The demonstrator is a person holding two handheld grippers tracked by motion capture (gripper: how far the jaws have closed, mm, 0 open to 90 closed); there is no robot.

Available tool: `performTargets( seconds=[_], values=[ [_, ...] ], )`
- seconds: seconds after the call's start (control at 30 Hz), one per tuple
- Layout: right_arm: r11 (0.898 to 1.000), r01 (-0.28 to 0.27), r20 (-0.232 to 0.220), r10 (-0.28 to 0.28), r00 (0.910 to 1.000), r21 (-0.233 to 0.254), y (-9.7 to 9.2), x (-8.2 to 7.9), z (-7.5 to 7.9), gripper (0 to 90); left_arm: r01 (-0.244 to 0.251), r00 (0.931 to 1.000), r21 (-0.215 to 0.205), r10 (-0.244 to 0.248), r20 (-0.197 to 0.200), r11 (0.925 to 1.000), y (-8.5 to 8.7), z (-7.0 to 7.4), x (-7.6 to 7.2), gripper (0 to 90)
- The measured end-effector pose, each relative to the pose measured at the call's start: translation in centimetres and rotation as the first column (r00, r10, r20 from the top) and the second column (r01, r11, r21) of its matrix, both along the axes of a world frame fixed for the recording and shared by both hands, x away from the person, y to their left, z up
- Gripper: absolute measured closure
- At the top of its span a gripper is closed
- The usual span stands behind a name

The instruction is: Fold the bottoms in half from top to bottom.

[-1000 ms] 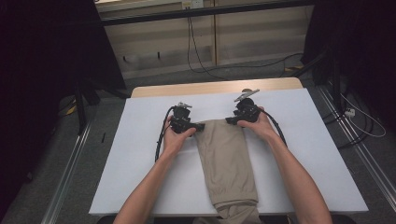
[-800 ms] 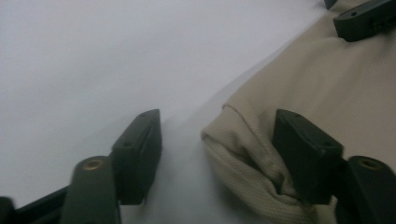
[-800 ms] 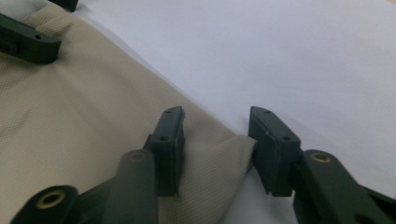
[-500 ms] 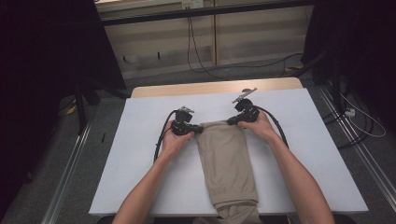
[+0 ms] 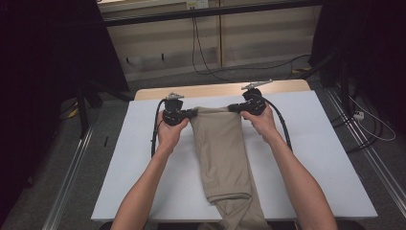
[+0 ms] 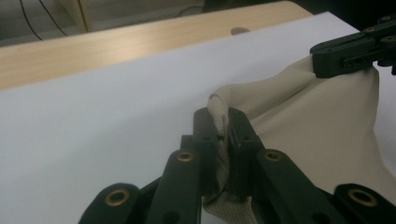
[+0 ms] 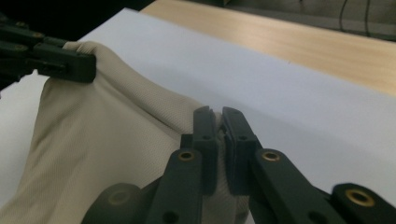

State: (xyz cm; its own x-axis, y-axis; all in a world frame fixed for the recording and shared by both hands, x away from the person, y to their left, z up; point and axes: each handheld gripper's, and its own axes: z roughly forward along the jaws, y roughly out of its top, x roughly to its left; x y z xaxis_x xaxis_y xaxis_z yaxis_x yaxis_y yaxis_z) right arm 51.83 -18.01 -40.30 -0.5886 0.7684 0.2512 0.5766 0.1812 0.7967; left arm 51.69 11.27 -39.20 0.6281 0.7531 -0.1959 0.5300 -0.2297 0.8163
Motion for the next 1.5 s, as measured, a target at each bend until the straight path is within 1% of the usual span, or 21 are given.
performTargets(
  seconds=[0.1, 0.13, 0.3, 0.43, 0.6, 0.73, 0.8, 0.83, 0.87, 0.9, 0.93, 1.03, 1.07, 1.13, 1.17, 1.23, 1.3, 1.37, 1.4, 1.43, 1.5],
  values=[
    [0.999, 0.046, 0.019, -0.046, 0.9987, 0.017, 0.1, 0.7, 0.7, 85.2, -0.007, 0.9997, 0.001, 0.007, 0.023, 1.0, -0.3, 0.9, 0.6, 84.3],
    [0.998, 0.06, 0.027, -0.061, 0.9978, 0.021, 0.0, 0.9, 1.1, 85.2, -0.014, 0.9993, -0.015, 0.014, 0.034, 0.9998, -0.4, 1.3, 0.9, 84.3],
    [0.993, 0.111, 0.058, -0.113, 0.9918, 0.038, -0.6, 2.0, 3.6, 85.2, -0.029, 0.9972, -0.034, 0.031, 0.068, 0.999, -1.2, 3.4, 2.9, 84.3],
    [0.989, 0.149, 0.081, -0.15, 0.9854, 0.02, -1.0, 2.9, 5.2, 85.2, -0.04, 0.9955, -0.035, 0.043, 0.085, 0.9986, -2.2, 4.6, 4.7, 84.3],
    [0.984, 0.178, 0.105, -0.178, 0.9785, 0.003, -1.0, 4.2, 7.4, 85.2, -0.065, 0.9932, -0.039, 0.068, 0.094, 0.9971, -2.5, 6.2, 7.0, 84.3],
    [0.981, 0.193, 0.137, -0.191, 0.9721, -0.004, -0.5, 5.6, 9.2, 85.0, -0.095, 0.9883, -0.06, 0.101, 0.115, 0.9937, -2.3, 7.9, 8.5, 84.3],
    [0.979, 0.205, 0.154, -0.201, 0.9675, -0.012, -0.1, 6.5, 9.8, 83.0, -0.112, 0.9857, -0.079, 0.121, 0.117, 0.9906, -2.1, 8.1, 9.2, 83.9],
    [0.976, 0.218, 0.159, -0.213, 0.964, -0.016, 0.2, 6.9, 9.9, 78.8, -0.13, 0.9848, -0.09, 0.14, 0.104, 0.9873, -2.0, 7.8, 9.6, 82.6],
    [0.969, 0.244, 0.161, -0.237, 0.958, -0.024, 0.3, 7.4, 9.9, 67.8, -0.157, 0.9819, -0.087, 0.165, 0.093, 0.9837, -1.9, 7.5, 9.7, 76.2],
    [0.959, 0.284, 0.158, -0.276, 0.9482, -0.029, 0.4, 7.7, 9.9, 58.1, -0.174, 0.9799, -0.083, 0.181, 0.084, 0.9813, -1.8, 7.0, 9.7, 64.6],
    [0.954, 0.3, 0.149, -0.293, 0.9445, -0.028, 0.4, 7.8, 9.7, 55.9, -0.17, 0.9814, -0.081, 0.176, 0.076, 0.9821, -1.7, 6.6, 9.6, 57.2],
    [0.956, 0.287, 0.122, -0.278, 0.9528, -0.066, 0.3, 7.6, 8.8, 46.5, -0.152, 0.9855, -0.016, 0.152, 0.074, 0.9883, -1.4, 5.8, 8.6, 44.9],
    [0.962, 0.263, 0.111, -0.255, 0.9605, -0.067, 0.2, 7.2, 8.3, 46.3, -0.139, 0.9881, -0.011, 0.139, 0.066, 0.9903, -1.2, 5.5, 8.2, 37.0],
    [0.974, 0.222, 0.107, -0.216, 0.9705, -0.052, 0.0, 6.0, 7.6, 45.9, -0.11, 0.992, -0.018, 0.111, 0.061, 0.9938, -0.9, 5.0, 7.1, 33.2],
    [0.979, 0.198, 0.106, -0.192, 0.9758, -0.054, 0.1, 5.1, 7.2, 46.2, -0.1, 0.9929, -0.003, 0.1, 0.064, 0.995, -0.8, 4.8, 6.4, 30.9],
    [0.989, 0.139, 0.107, -0.134, 0.9851, -0.04, 0.1, 3.1, 6.6, 48.5, -0.081, 0.9942, 0.014, 0.08, 0.072, 0.9966, -0.5, 4.4, 4.9, 23.7],
    [0.997, 0.07, 0.104, -0.067, 0.9923, -0.024, 0.4, 0.5, 5.9, 51.6, -0.063, 0.9953, 0.008, 0.062, 0.075, 0.998, -0.1, 4.0, 3.2, 22.7],
    [1.0, -0.007, 0.094, 0.01, 0.9955, -0.03, 0.8, -2.4, 5.0, 55.6, -0.042, 0.9964, 0.008, 0.042, 0.074, 0.9991, 0.5, 3.6, 1.2, 19.6],
    [0.999, -0.038, 0.09, 0.041, 0.9951, -0.035, 1.1, -3.9, 4.4, 57.0, -0.034, 0.997, -0.012, 0.034, 0.069, 0.9994, 0.8, 3.3, 0.1, 17.9],
    [0.996, -0.073, 0.072, 0.077, 0.9944, -0.048, 1.5, -5.4, 3.9, 59.1, -0.022, 0.9978, -0.011, 0.022, 0.062, 0.9997, 1.1, 2.9, -1.0, 17.7],
    [0.984, -0.16, 0.053, 0.164, 0.985, -0.084, 2.4, -8.6, 2.7, 62.7, 0.004, 0.9979, 0.03, -0.005, 0.065, 0.9995, 1.6, 2.2, -3.2, 17.0]
  ],
)
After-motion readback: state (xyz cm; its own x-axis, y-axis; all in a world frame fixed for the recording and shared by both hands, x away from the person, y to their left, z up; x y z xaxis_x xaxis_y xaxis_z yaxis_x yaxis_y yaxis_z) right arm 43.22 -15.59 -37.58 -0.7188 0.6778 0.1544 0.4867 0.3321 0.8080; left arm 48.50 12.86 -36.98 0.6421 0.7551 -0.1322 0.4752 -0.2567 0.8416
